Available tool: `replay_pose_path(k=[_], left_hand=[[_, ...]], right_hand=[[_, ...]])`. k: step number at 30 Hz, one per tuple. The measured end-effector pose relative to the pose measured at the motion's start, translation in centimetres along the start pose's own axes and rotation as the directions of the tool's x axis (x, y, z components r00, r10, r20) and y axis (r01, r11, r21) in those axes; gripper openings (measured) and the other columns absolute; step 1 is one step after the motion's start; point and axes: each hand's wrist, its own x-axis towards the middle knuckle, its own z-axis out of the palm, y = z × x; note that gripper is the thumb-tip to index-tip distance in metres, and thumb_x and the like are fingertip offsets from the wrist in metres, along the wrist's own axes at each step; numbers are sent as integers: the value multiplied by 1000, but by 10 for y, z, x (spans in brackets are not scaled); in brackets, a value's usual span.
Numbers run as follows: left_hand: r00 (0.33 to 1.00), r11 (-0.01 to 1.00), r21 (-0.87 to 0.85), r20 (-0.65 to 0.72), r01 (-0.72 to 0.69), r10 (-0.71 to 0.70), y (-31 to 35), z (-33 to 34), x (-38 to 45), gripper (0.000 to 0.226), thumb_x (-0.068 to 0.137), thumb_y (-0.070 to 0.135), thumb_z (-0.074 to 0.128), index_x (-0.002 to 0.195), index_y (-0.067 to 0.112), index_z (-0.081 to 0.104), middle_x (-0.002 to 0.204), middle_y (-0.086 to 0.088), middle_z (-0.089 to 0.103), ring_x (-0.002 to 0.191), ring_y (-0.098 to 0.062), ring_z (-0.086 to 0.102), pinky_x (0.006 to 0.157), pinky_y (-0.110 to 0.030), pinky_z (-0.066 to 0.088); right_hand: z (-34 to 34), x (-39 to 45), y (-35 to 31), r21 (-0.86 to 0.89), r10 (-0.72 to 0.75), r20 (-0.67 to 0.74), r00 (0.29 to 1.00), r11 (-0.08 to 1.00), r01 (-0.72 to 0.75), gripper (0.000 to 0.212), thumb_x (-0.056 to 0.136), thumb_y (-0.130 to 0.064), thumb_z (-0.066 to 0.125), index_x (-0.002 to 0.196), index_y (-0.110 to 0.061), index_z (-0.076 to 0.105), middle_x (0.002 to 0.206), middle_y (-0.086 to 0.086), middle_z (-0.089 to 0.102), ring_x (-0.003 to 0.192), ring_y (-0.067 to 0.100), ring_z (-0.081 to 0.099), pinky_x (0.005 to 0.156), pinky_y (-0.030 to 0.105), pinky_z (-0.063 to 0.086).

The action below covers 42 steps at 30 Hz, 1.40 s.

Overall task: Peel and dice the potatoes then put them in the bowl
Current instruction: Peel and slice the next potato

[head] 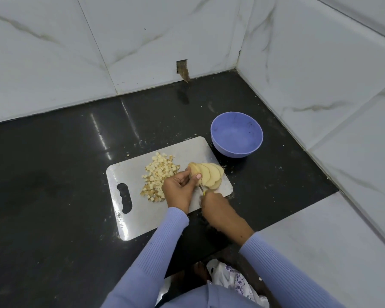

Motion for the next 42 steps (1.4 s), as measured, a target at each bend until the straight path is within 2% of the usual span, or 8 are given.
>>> replay_pose_path(k=[8, 14, 21, 28, 32, 34, 38, 42], left_hand=[[1000, 999, -18, -10, 29, -29, 0, 1, 3, 42, 72, 8, 80, 111, 1, 67, 107, -11, 70, 95, -10, 66, 96, -34, 50], [996, 993, -69, -3, 91, -92, -5, -3, 4, 43, 69, 9, 82, 110, 3, 68, 105, -7, 71, 98, -13, 67, 97, -40, 50], [995, 988, -115, 13, 103, -102, -4, -4, 3, 46, 66, 8, 84, 108, 0, 68, 104, -10, 71, 96, -15, 68, 93, -38, 53], [994, 987, -125, 26, 106, -103, -6, -4, 4, 38, 68, 3, 81, 104, -1, 70, 98, -10, 73, 93, -19, 70, 88, -43, 54], [997, 1000, -17, 75, -1, 3, -3, -8, 6, 48, 65, -2, 82, 110, 2, 68, 96, 0, 71, 90, -6, 68, 86, -26, 55], [987, 991, 87, 132, -103, 91, -1, -11, 9, 58, 63, 0, 84, 117, 10, 66, 111, 5, 66, 104, -5, 62, 94, -22, 48], [941, 952, 183, 281, -246, 189, -2, -16, 17, 70, 62, 3, 85, 125, 20, 60, 133, 3, 56, 125, -9, 49, 107, -30, 38], [932, 940, 221, 314, -260, 184, -3, -16, 22, 74, 60, 4, 87, 127, 15, 59, 124, 1, 62, 115, -12, 57, 101, -30, 46]], right_hand=[[7, -25, 32, -91, 44, 25, 999, 995, -42, 30, 103, -30, 32, 108, -5, 48, 110, 18, 57, 99, 32, 57, 74, 34, 39], [-29, -41, 43, -9, 32, 67, 997, 999, -31, 30, 102, -33, 36, 94, -10, 53, 87, 5, 54, 76, 16, 51, 68, 29, 41], [-46, -8, 13, 135, -122, -312, 942, 976, 171, 26, 94, -32, 53, 76, -14, 51, 71, 0, 53, 65, 14, 52, 53, 25, 37], [-32, 36, -8, 182, -87, -375, 923, 969, 166, 17, 85, -30, 66, 81, -15, 60, 78, -2, 61, 70, 13, 58, 57, 23, 43], [-30, 42, -6, 157, -97, -361, 927, 974, 163, 16, 86, -26, 65, 81, -11, 62, 80, 4, 64, 72, 17, 61, 61, 28, 48], [-31, 42, -5, 161, -107, -368, 924, 971, 177, 14, 87, -25, 65, 84, -11, 63, 78, 1, 62, 71, 16, 61, 60, 25, 45], [-31, 41, -4, 146, -125, -373, 920, 971, 191, 14, 88, -24, 66, 90, -10, 66, 79, 0, 61, 72, 15, 61, 63, 23, 46], [-30, 42, -3, 123, -134, -361, 923, 974, 189, 14, 88, -24, 65, 91, -10, 65, 79, 0, 60, 74, 16, 61, 67, 27, 51]])
